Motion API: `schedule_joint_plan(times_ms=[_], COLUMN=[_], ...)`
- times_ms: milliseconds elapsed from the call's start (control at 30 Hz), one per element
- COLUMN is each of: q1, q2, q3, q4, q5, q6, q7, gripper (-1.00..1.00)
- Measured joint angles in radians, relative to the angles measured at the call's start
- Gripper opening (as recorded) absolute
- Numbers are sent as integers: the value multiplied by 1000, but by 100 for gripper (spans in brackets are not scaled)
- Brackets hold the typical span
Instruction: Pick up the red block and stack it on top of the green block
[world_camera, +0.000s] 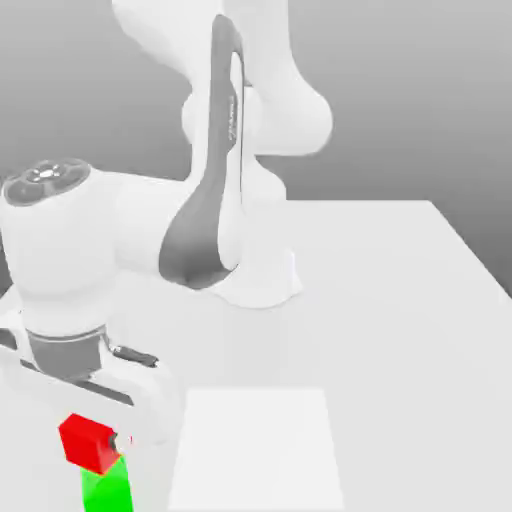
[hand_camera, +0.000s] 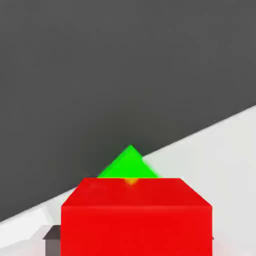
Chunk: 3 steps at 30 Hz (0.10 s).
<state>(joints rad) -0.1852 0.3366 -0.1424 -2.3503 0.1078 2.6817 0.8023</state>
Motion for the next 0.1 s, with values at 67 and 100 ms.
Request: schedule_joint_plan(times_ms=[67,100], q1=[0,0], q2=[0,0], q3=[0,0], q4=[0,0], q5=[0,0], q6=[0,0], q7=[0,0], gripper=[100,100])
